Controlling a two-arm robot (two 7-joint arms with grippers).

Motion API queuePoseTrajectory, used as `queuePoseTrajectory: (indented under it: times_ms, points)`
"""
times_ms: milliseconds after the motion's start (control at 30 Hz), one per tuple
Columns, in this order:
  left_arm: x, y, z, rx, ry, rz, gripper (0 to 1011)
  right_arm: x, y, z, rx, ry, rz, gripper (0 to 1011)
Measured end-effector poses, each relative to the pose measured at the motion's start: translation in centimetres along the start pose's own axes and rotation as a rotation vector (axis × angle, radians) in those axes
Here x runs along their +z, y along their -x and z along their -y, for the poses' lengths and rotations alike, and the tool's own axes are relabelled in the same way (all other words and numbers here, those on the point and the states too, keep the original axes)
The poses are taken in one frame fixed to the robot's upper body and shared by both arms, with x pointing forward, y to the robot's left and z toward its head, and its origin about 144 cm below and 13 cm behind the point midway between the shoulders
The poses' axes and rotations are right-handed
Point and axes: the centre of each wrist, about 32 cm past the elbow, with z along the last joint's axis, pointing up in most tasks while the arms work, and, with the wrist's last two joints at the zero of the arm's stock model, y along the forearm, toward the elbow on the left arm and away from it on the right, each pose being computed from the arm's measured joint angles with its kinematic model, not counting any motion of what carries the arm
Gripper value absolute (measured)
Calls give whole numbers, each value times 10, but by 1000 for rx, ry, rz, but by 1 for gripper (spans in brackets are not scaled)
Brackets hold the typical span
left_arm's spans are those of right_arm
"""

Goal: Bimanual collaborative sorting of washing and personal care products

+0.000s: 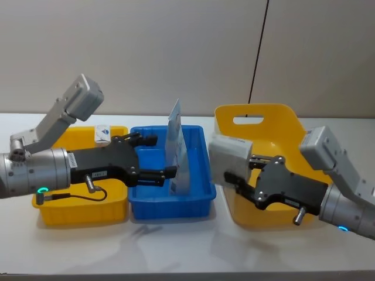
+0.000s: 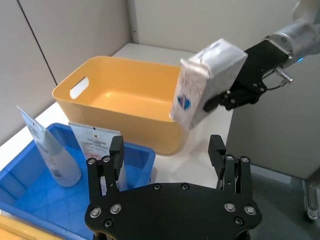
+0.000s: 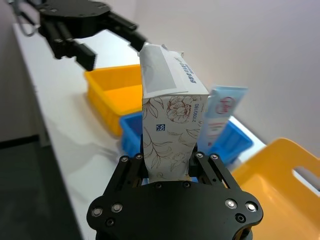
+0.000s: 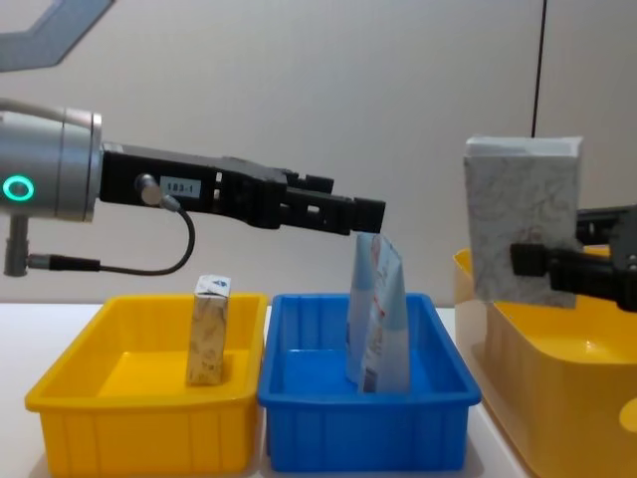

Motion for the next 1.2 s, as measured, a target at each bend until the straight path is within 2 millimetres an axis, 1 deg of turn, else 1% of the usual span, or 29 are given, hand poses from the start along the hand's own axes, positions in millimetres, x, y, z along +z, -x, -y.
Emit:
queuePoseTrajectory:
  times_ms: [367,667,1200]
  points:
    - [-4,0,4,28,-28,-43,1001,-2,13,4,-185,-3,-16,357]
    - [-6,1,6,40,-41,-58,1001,-2,21,4,-325,5,-27,357]
    - [-7,1,7,48,-49,-68,1001,1,31,-5,-601,62,-60,357]
